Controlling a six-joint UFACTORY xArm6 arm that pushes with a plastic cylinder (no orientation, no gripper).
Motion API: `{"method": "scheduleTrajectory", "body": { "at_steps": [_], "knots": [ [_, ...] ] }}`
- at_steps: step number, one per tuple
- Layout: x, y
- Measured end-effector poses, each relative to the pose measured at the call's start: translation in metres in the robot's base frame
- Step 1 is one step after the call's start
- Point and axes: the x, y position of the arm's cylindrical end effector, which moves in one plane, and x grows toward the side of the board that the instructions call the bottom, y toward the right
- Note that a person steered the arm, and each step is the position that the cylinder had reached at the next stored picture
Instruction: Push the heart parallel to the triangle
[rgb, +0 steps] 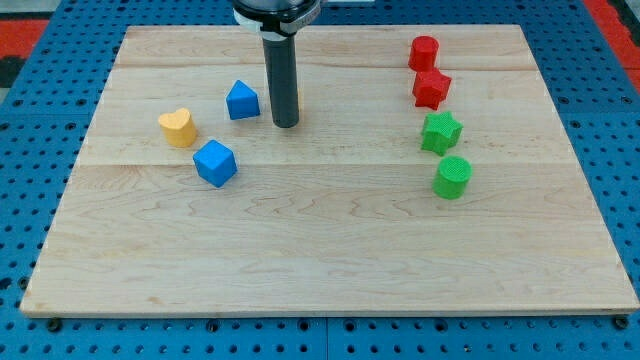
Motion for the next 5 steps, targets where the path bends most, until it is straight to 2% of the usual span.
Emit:
{"method": "scheduleTrajectory", "body": {
  "at_steps": [1,3,4,5],
  "knots": [
    [0.015,-0.010],
    [0.039,-0.108],
    [0.034,-0.145],
    [0.017,-0.153]
  ]
}}
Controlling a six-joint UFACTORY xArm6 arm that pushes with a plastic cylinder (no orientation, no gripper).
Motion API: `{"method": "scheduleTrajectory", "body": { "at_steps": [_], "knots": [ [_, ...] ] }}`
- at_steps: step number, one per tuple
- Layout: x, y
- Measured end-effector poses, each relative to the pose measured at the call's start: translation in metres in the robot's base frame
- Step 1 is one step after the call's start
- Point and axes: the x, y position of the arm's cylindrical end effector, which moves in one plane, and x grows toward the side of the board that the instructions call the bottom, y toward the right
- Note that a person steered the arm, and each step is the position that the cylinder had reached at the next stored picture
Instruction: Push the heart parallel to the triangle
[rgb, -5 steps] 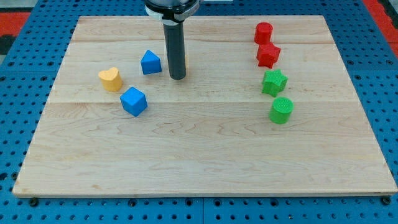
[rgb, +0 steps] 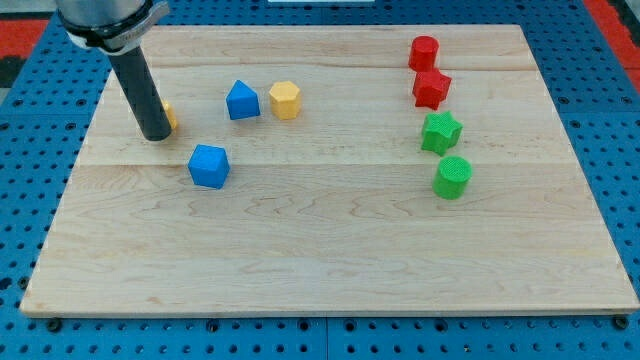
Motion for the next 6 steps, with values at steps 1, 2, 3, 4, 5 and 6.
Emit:
{"method": "scheduleTrajectory", "body": {
  "at_steps": [1,2,3,4,5,6],
  "knots": [
    [-0.005,-0.021],
    [-0.010,-0.069],
    [-0.015,-0.054],
    [-0.016,-0.023],
    [-0.016,0.006],
    [-0.016,0.027]
  ]
}}
